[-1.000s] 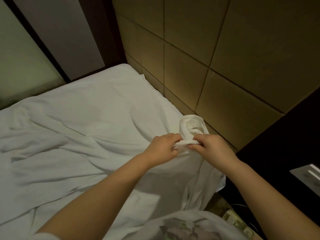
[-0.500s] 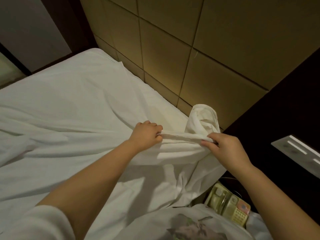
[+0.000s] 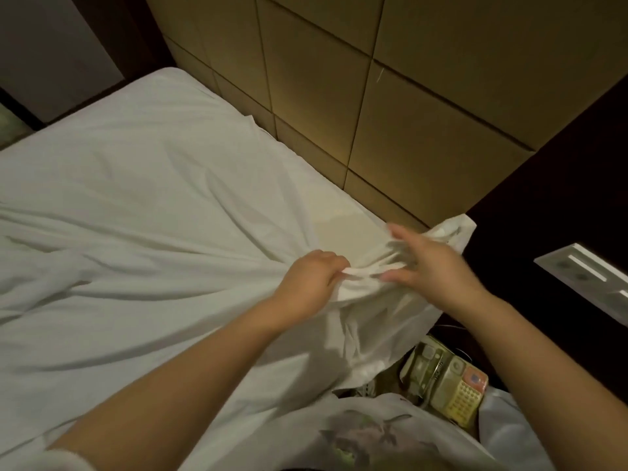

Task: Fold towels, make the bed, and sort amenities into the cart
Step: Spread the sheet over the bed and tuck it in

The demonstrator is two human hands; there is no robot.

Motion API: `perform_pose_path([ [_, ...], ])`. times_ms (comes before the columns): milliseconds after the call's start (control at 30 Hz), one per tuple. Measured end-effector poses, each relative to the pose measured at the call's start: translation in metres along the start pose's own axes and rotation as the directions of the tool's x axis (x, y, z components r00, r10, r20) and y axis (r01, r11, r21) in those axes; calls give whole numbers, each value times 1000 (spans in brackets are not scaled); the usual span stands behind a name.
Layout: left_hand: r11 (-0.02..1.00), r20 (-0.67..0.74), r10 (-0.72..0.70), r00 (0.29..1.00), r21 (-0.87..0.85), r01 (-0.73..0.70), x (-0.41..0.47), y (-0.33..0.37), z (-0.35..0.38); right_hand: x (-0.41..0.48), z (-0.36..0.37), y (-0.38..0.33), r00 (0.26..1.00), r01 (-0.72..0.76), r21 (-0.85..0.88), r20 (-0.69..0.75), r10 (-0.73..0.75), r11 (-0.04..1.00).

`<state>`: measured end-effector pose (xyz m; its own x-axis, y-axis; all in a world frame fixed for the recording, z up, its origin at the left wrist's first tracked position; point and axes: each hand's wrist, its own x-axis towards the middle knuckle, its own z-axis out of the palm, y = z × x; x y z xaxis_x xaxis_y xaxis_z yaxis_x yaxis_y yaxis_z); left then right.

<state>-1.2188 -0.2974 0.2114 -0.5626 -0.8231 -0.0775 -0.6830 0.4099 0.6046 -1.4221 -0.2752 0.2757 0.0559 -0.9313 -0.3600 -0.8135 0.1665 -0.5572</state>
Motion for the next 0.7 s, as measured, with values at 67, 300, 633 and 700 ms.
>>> perform_pose_path([
  [67,1000,3,1,1000,-2,-1,2,15,3,8,21,-16,976,122,-59,191,-109,991],
  [300,993,8,99,995,62,-99,9,16,-2,22,40,-18,988,100,-164,129,-80,981],
  [633,991,-88,-132,987,-28,130,-11,-24,23,21,47,-9,1000,-27,-100,9,28,995],
  [700,982,-83,-187,979,25,189,-11,-37,19,22,45,-6,999,-50,-72,-4,49,996],
])
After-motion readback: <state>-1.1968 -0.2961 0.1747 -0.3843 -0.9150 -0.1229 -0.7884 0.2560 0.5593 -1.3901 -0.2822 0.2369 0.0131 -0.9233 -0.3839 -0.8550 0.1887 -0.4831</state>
